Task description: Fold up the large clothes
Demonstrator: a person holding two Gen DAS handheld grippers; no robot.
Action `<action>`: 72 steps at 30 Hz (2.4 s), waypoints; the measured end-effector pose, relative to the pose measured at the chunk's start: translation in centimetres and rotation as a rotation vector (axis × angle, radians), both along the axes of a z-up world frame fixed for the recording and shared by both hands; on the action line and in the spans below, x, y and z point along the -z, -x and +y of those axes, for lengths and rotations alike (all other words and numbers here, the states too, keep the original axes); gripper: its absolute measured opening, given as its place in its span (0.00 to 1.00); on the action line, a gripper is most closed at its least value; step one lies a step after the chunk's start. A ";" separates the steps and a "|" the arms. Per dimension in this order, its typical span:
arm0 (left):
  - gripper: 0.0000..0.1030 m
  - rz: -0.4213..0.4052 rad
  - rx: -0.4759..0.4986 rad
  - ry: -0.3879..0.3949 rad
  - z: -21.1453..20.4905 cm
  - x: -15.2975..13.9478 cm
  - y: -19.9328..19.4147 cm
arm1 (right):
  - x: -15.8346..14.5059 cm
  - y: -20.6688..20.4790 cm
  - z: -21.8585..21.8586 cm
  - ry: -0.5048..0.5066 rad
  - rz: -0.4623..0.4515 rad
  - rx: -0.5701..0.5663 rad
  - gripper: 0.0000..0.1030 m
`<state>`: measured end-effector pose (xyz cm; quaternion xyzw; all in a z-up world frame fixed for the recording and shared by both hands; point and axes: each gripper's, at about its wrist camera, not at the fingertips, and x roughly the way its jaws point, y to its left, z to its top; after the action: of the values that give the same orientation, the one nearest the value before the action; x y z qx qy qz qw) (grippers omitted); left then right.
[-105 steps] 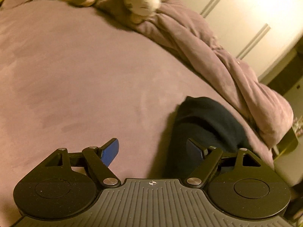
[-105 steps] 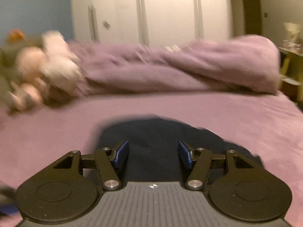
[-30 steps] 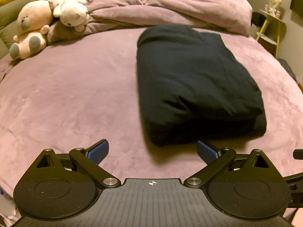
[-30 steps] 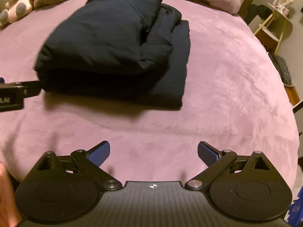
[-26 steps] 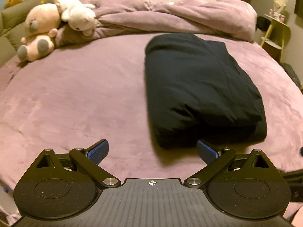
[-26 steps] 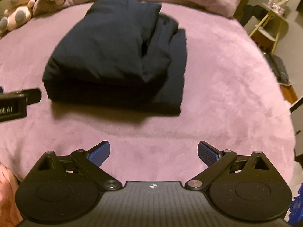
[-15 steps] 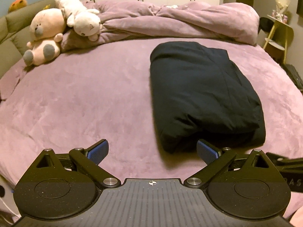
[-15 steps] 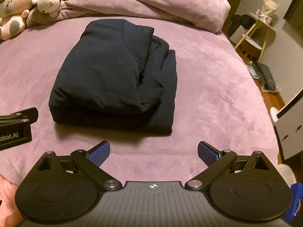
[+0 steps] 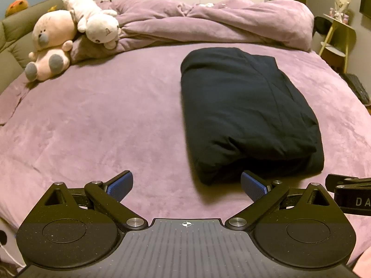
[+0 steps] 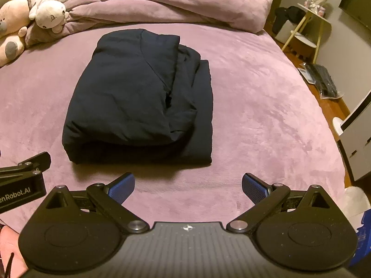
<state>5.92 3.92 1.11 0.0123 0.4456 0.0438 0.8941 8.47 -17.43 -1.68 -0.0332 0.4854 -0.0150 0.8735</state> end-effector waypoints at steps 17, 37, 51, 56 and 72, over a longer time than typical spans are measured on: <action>0.99 -0.004 0.021 -0.004 -0.5 -0.3 0.3 | -0.3 0.4 -0.5 -0.038 -0.007 0.031 0.96; 0.99 0.002 0.018 -0.004 -0.9 -0.1 0.4 | -0.2 0.5 -0.6 -0.045 -0.005 0.034 0.96; 0.99 0.007 0.027 -0.004 -1.2 -0.1 0.5 | -0.3 0.5 -0.9 -0.053 -0.009 0.038 0.96; 0.99 0.004 0.029 -0.001 -1.1 0.0 0.4 | -0.4 0.6 -1.0 -0.056 -0.014 0.038 0.96; 0.99 0.010 0.046 0.001 -1.6 0.0 0.5 | -0.6 0.8 -1.1 -0.057 -0.022 0.031 0.96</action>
<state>5.37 2.37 1.12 0.0224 0.4496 0.0231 0.8926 7.70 -18.56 -1.09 -0.0005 0.4765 -0.0150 0.8790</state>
